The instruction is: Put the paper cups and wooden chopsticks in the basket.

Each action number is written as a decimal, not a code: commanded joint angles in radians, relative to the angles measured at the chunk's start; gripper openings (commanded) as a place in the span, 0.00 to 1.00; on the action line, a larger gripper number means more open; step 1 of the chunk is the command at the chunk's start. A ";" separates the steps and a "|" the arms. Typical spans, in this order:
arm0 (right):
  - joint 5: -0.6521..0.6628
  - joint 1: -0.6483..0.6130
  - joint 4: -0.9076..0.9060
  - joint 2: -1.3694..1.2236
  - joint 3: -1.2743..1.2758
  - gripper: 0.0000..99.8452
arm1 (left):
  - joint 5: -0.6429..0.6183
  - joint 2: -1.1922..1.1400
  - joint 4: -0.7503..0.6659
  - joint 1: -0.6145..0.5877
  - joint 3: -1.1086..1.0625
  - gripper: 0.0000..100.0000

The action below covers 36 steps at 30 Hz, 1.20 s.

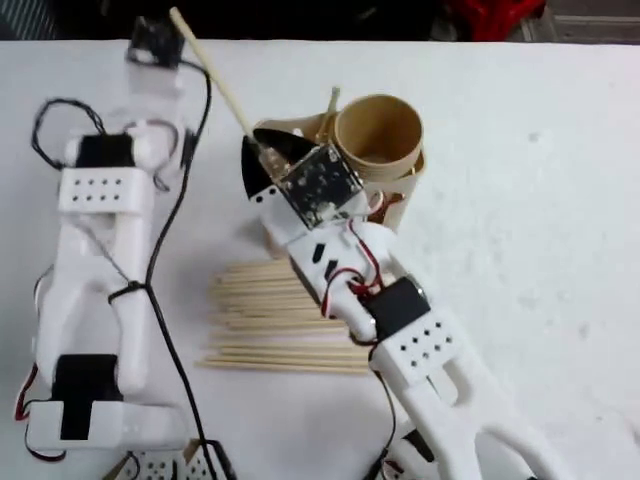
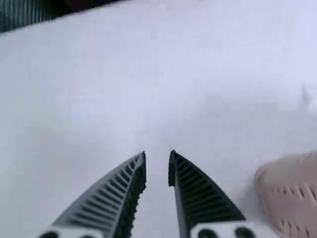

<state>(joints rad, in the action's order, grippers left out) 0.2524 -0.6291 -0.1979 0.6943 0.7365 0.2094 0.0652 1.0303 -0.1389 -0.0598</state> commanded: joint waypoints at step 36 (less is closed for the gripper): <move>0.123 0.177 -0.236 -0.332 -0.615 0.02 | -0.005 -0.467 0.508 0.107 1.254 0.10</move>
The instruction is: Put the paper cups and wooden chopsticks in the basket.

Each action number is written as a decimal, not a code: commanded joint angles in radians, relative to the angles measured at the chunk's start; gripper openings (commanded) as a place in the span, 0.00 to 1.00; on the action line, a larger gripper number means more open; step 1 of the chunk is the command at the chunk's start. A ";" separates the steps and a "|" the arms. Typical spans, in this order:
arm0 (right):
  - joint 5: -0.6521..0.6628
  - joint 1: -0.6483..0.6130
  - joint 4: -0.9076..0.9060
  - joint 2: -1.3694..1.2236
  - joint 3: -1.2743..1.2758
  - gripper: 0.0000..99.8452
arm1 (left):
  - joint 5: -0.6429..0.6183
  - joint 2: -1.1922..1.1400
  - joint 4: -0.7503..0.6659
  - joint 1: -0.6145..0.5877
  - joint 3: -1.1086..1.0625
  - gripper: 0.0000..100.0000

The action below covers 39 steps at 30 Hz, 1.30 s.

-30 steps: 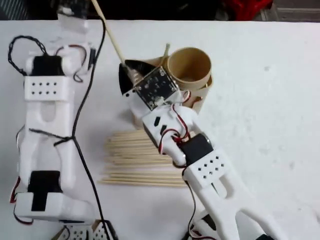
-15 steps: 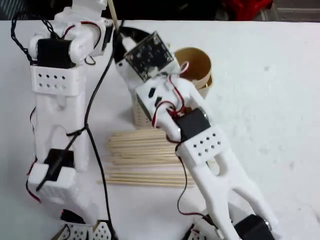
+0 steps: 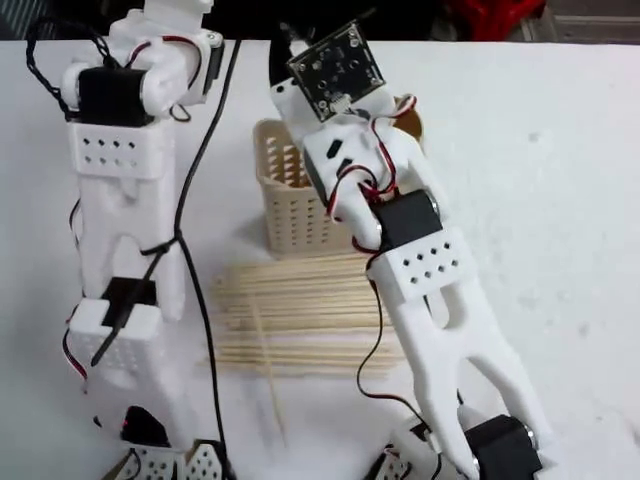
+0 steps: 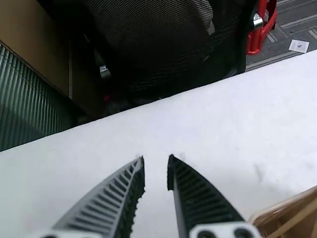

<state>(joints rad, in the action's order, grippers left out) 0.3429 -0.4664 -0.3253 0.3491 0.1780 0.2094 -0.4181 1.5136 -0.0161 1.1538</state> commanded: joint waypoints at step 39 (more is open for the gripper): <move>0.560 0.042 -0.734 0.010 0.669 0.12 | 0.796 0.611 0.084 -0.392 -1.797 0.15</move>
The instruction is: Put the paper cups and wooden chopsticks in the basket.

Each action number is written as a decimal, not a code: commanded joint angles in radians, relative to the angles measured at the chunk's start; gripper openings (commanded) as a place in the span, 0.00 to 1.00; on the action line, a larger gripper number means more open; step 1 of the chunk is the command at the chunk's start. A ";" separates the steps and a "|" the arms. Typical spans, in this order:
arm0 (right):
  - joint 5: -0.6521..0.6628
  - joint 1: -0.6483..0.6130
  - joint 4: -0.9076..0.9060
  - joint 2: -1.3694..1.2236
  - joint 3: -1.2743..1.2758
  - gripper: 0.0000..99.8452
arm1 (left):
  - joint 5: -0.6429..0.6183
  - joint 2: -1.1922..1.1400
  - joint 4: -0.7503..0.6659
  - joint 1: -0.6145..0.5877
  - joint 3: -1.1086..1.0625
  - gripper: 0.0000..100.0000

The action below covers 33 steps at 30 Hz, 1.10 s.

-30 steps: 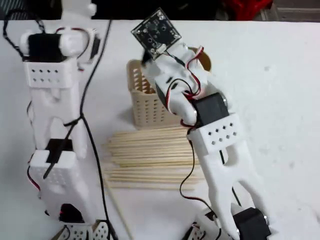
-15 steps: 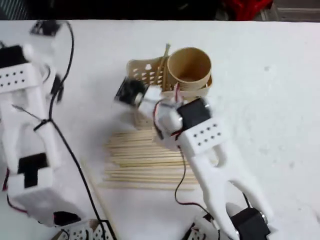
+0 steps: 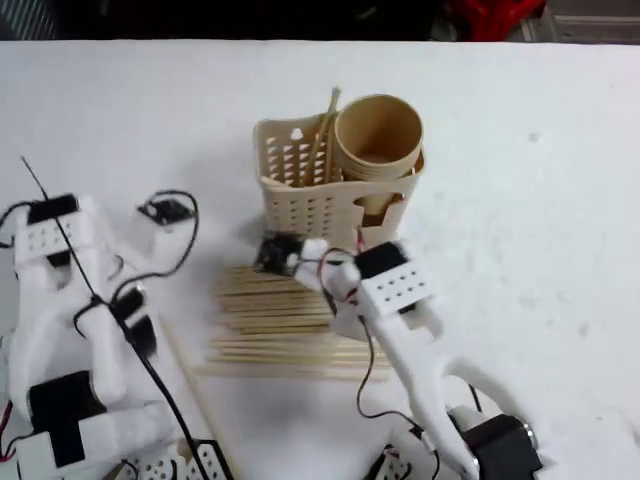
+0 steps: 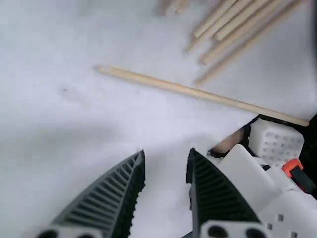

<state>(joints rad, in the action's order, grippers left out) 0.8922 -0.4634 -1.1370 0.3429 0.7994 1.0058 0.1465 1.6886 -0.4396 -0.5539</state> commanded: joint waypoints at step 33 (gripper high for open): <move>-0.020 0.140 0.272 0.463 0.500 0.12 | -0.382 0.054 -0.328 0.102 -0.101 0.18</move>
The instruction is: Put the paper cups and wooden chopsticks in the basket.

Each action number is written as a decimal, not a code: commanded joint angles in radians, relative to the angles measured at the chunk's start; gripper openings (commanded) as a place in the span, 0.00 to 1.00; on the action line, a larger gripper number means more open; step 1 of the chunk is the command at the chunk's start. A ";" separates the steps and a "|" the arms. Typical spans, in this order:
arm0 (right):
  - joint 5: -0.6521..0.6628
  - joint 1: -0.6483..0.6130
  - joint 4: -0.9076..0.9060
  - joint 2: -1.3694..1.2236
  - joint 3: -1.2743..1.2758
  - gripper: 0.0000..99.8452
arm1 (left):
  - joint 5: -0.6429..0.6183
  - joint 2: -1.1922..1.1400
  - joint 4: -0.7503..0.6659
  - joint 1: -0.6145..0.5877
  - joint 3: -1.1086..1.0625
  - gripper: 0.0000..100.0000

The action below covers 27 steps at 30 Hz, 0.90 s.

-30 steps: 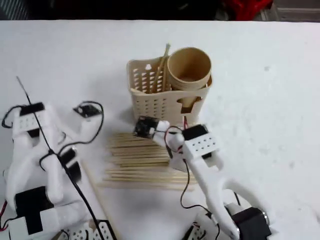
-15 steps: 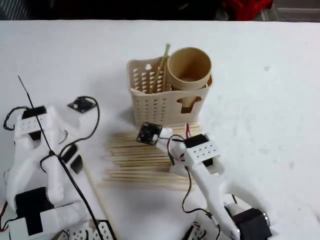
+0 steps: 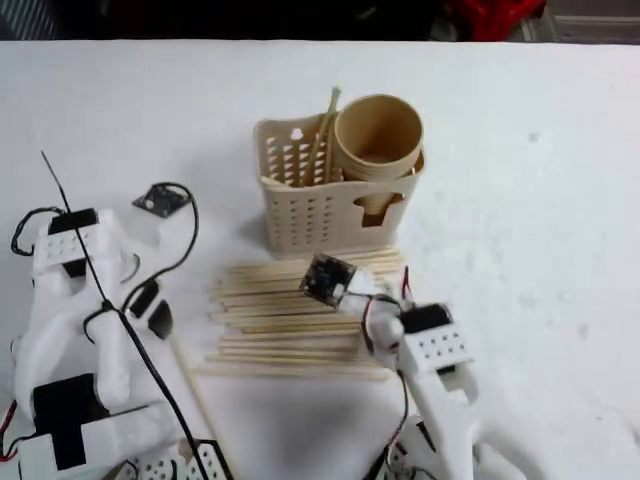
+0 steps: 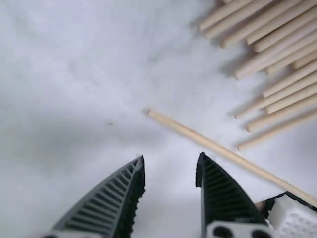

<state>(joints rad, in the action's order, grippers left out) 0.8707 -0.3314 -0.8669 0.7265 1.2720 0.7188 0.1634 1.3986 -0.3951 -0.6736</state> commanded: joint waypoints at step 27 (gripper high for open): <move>0.000 0.004 0.036 0.170 0.137 0.12 | -0.572 0.039 -0.101 0.143 -0.063 0.18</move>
<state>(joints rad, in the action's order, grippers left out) 0.8723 -0.3314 -0.8439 0.8861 1.4085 0.2186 0.1803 1.2129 -0.2217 -0.8577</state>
